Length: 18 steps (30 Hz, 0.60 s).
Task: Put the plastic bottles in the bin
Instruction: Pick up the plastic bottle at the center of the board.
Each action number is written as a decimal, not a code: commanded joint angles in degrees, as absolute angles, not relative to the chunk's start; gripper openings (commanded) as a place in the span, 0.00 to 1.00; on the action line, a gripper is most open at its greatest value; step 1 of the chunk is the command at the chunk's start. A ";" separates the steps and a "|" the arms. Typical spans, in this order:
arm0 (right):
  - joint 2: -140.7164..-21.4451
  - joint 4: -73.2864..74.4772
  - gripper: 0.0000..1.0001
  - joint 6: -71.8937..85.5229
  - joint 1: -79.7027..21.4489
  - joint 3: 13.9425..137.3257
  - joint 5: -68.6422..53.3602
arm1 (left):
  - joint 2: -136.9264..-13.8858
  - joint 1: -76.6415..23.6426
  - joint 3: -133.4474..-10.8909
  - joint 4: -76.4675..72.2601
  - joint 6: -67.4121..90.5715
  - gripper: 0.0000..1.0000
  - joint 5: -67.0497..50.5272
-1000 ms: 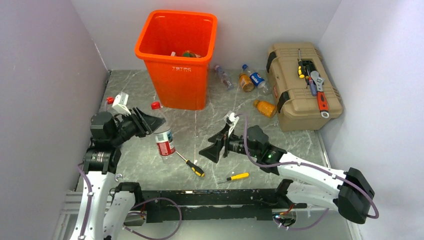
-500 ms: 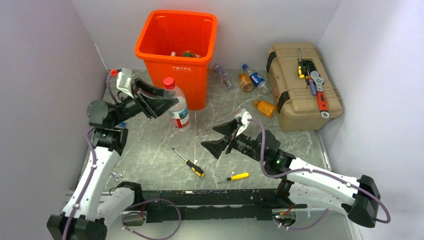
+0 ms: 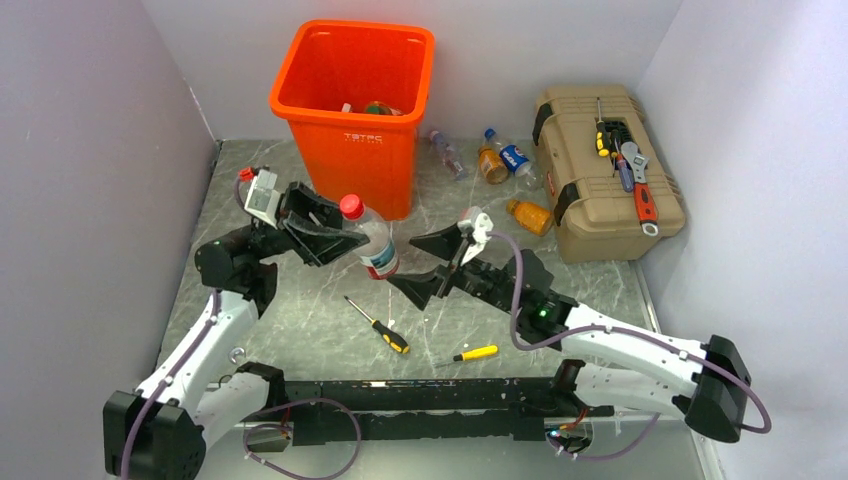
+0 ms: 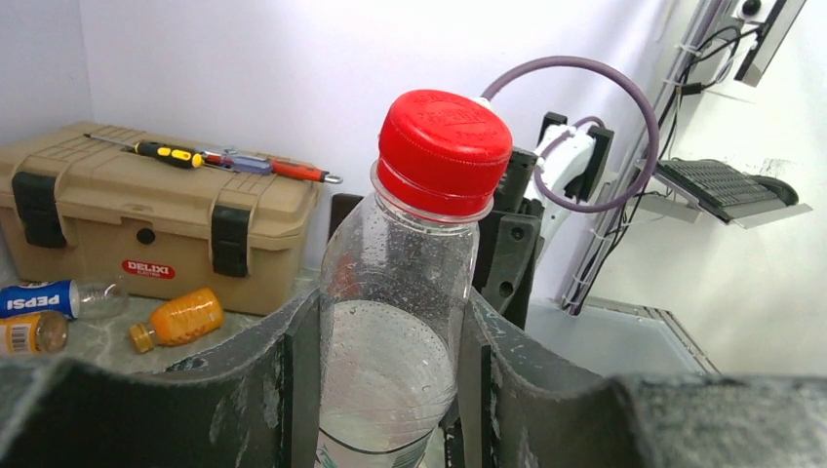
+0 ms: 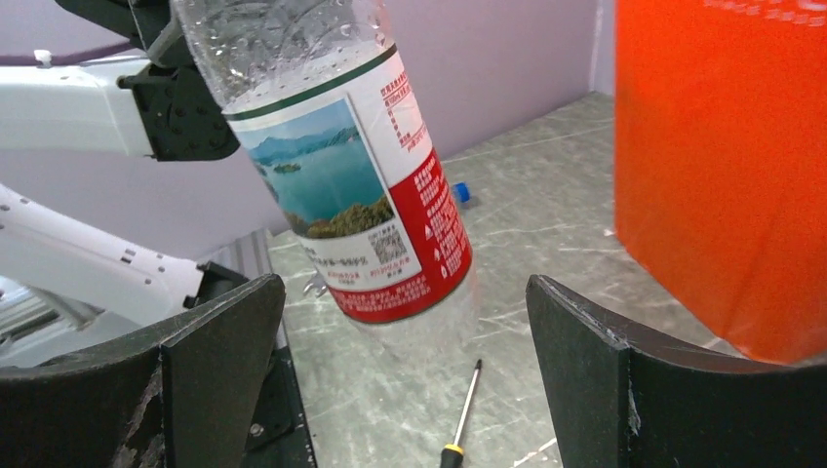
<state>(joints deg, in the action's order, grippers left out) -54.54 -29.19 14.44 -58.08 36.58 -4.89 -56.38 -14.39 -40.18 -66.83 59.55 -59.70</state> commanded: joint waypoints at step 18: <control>-68.74 -39.46 0.90 6.85 -60.56 44.74 -7.88 | -53.46 -17.14 -39.66 -61.99 56.60 0.28 -60.34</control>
